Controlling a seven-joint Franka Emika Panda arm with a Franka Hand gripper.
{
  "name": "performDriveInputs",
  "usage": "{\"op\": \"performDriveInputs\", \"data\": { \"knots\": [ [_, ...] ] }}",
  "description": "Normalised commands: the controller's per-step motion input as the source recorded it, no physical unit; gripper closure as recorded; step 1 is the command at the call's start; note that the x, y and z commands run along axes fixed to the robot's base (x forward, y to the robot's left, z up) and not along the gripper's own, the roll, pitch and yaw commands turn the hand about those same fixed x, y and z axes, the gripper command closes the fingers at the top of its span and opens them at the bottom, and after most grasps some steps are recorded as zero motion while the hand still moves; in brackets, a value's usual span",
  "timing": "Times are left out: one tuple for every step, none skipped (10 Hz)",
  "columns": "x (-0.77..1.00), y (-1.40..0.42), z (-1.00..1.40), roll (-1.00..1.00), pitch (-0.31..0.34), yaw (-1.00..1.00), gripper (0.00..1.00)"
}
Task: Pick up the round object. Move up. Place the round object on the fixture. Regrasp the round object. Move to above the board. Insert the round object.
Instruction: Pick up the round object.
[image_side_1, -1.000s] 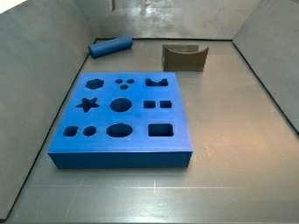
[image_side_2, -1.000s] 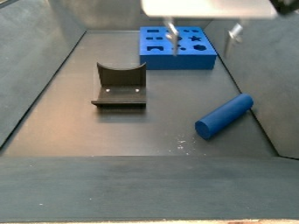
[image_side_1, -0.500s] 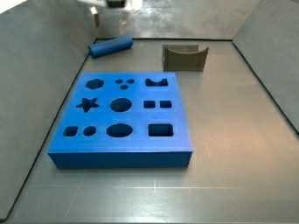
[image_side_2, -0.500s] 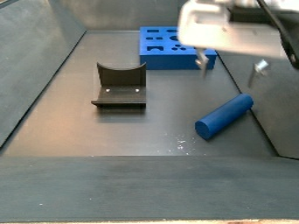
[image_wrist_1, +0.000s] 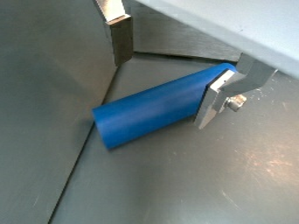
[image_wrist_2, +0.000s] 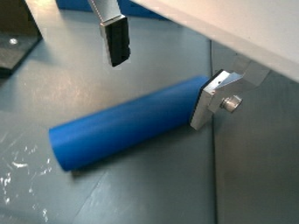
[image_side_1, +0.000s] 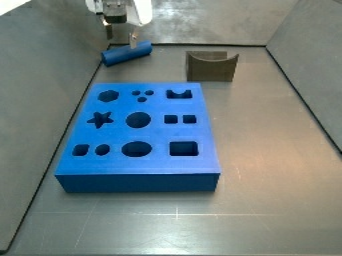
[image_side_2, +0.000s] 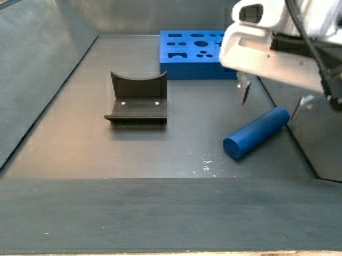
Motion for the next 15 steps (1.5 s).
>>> {"op": "performDriveInputs", "data": {
  "knots": [
    [0.0, 0.33, -0.31, -0.36, -0.229, -0.32, 0.0],
    [0.0, 0.29, -0.28, -0.39, -0.221, -0.31, 0.0],
    [0.0, 0.23, -0.23, -0.43, -0.237, -0.31, 0.0],
    [0.0, 0.21, -0.2, -0.45, -0.237, -0.31, 0.0],
    [0.0, 0.16, -0.25, -0.43, -0.2, -0.28, 0.0],
    [0.0, 0.0, -0.47, -0.33, -0.013, -0.27, 0.0],
    [0.0, -0.08, -0.5, -0.29, 0.017, -0.34, 0.0],
    [0.11, -0.29, -0.52, -0.25, 0.013, -0.35, 0.0],
    [0.19, -0.43, -0.72, -0.15, -0.049, -0.25, 0.0],
    [0.17, -0.41, -0.55, -0.2, -0.179, -0.27, 0.0],
    [0.17, -0.33, -0.5, -0.27, -0.193, -0.28, 0.0],
    [0.12, -0.08, -0.35, -0.37, -0.2, -0.27, 0.0],
    [0.0, 0.0, -0.22, -0.44, -0.204, -0.29, 0.0],
    [0.0, 0.15, -0.15, -0.48, -0.187, -0.19, 0.0],
    [0.0, 0.24, -0.17, -0.47, -0.187, -0.12, 0.0]
  ]
}}
